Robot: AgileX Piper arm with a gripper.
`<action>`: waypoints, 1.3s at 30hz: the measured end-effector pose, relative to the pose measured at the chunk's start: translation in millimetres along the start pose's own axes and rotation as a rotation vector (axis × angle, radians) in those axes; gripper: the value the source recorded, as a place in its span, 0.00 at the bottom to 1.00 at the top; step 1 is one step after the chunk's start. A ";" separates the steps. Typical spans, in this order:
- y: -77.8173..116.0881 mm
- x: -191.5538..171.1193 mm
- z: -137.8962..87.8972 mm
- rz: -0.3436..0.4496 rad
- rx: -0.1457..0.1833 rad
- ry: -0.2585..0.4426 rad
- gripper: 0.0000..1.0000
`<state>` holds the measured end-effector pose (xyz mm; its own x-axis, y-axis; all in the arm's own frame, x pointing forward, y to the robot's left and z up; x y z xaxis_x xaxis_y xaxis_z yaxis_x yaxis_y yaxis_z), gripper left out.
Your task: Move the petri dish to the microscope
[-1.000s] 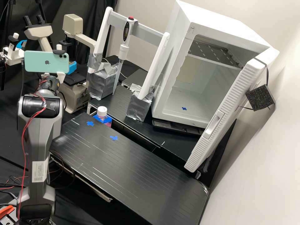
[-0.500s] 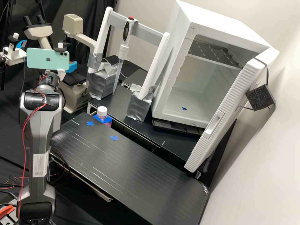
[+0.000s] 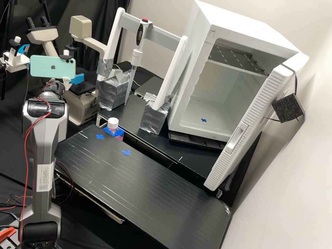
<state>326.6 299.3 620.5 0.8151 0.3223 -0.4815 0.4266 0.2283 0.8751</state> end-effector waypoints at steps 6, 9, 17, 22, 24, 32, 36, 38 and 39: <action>-4.9 6.2 2.6 -0.004 -0.029 -0.009 0.00; -5.7 8.6 3.3 -0.002 -0.037 -0.015 0.00; -2.6 16.3 0.3 -0.003 -0.042 -0.037 0.00; -3.6 23.6 2.3 0.004 -0.058 -0.056 0.00; -4.0 25.1 2.4 -0.002 -0.063 -0.064 0.00; -5.7 31.5 3.1 -0.007 -0.066 -0.082 1.00; -4.6 32.0 1.8 -0.011 -0.066 -0.082 1.00; -4.2 32.1 1.6 -0.010 -0.064 -0.083 1.00; -4.2 32.1 1.6 -0.010 -0.068 -0.083 1.00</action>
<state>351.6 307.1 601.4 0.8417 0.2427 -0.4823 0.4098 0.2944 0.8634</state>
